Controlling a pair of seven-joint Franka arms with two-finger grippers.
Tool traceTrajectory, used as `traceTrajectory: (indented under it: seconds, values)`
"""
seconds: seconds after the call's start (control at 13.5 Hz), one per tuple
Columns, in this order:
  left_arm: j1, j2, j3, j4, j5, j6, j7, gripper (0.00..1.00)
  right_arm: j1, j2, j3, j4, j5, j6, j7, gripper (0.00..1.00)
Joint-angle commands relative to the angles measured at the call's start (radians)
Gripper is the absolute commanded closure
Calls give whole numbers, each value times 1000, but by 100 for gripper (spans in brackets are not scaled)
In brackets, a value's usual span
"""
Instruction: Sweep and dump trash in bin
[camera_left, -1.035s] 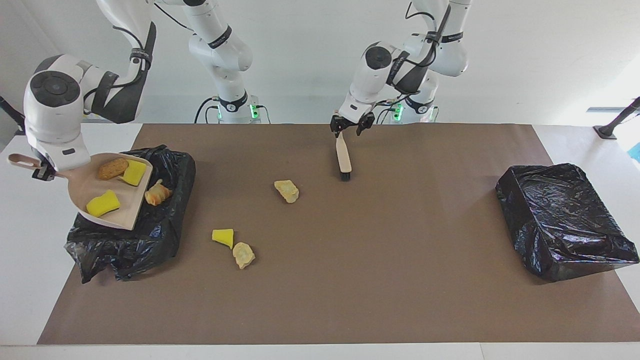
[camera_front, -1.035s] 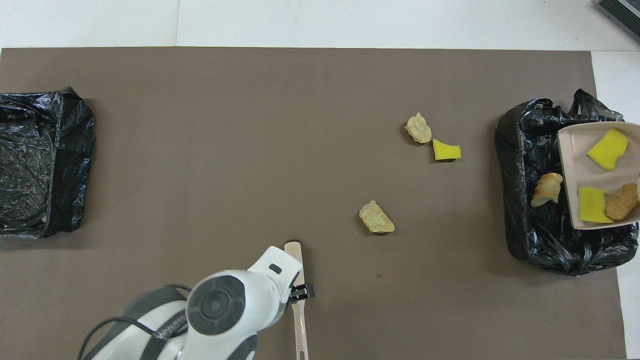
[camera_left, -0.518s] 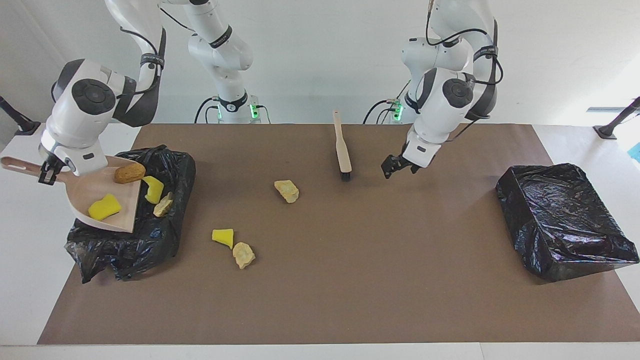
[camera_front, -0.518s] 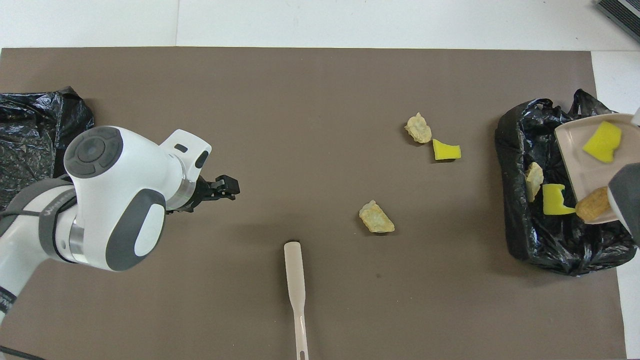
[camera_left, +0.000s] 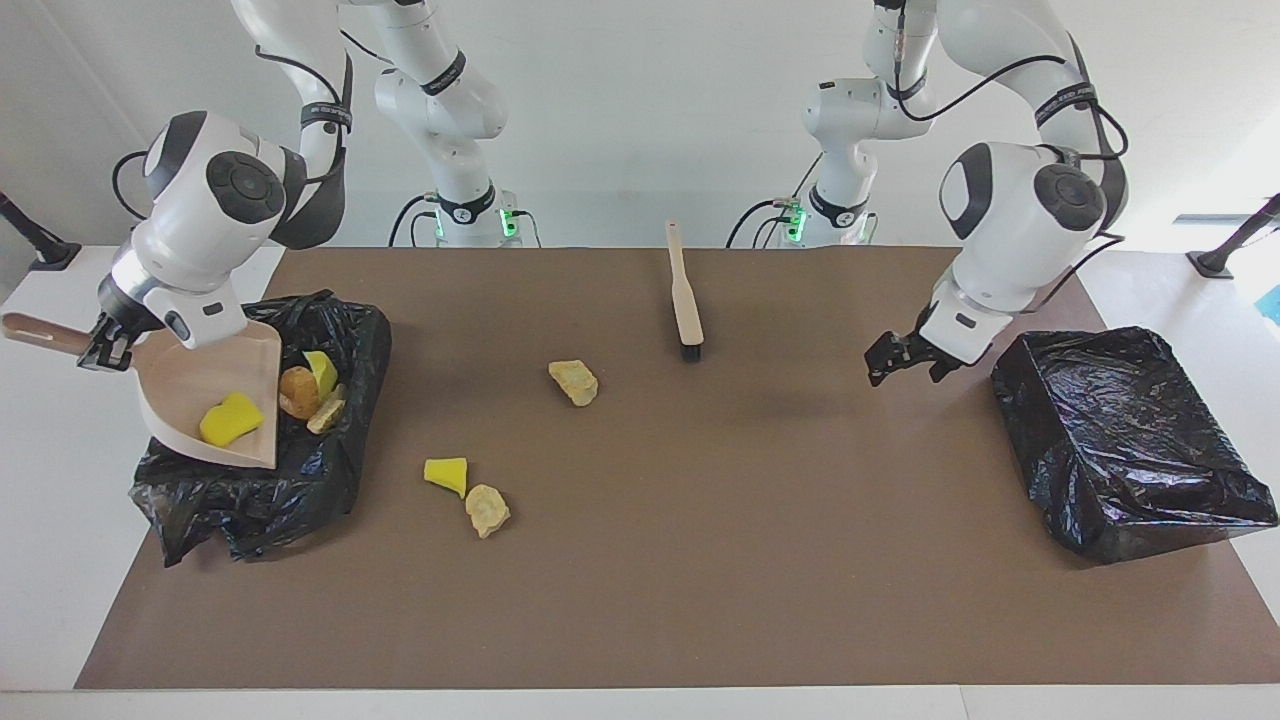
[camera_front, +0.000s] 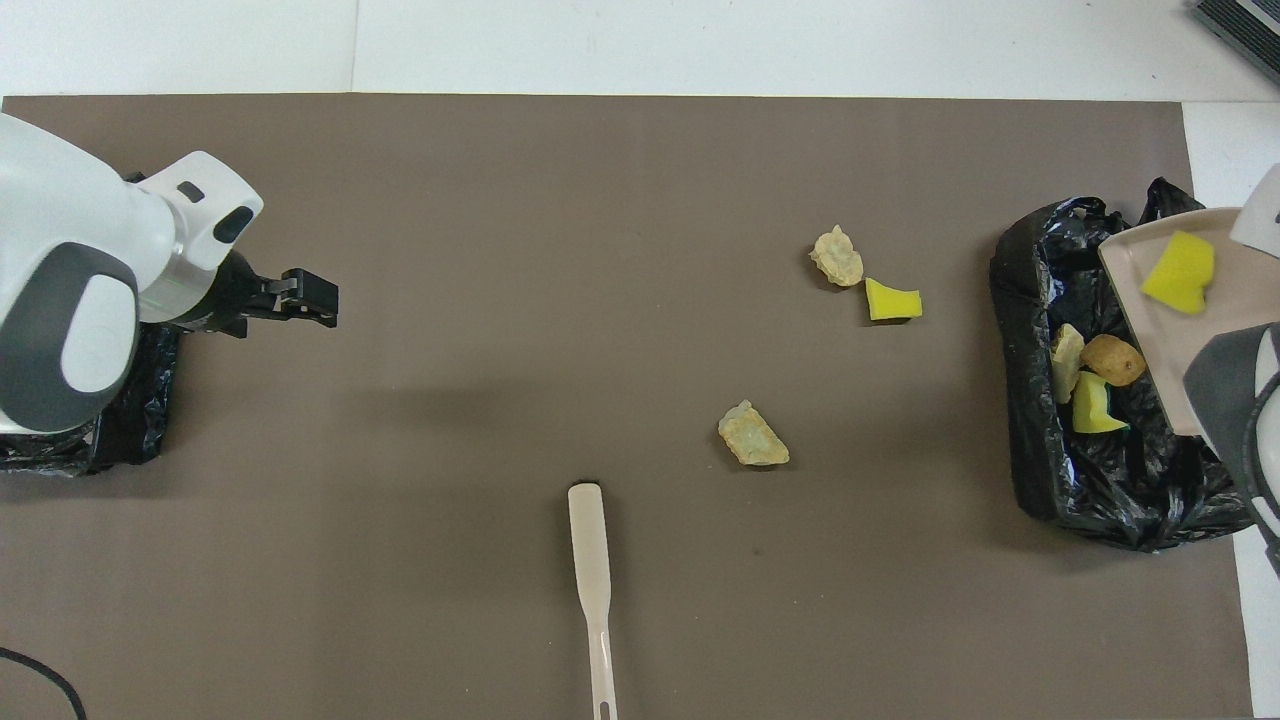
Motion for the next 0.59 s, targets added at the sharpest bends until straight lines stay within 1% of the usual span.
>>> traceTrajectory:
  seconds: [0.0, 0.15, 0.3, 0.44, 0.52]
  values:
    - [48, -16, -9, 47, 17, -63, 78, 0, 38, -43, 1, -28, -55, -26, 21, 100]
    - [55, -44, -8, 47, 17, -53, 78, 0, 45, -53, 2, -20, -99, -80, 24, 100]
    - [53, -53, 9, 49, 17, -49, 75, 0, 46, -53, 2, -28, -128, -89, 26, 100]
    - [52, -68, 15, 60, 14, -71, 69, 0, 49, -55, 9, -31, -133, -123, 35, 100]
    - [53, -73, 14, 84, 18, -106, 69, 0, 73, -53, 12, -30, -136, -138, 36, 100]
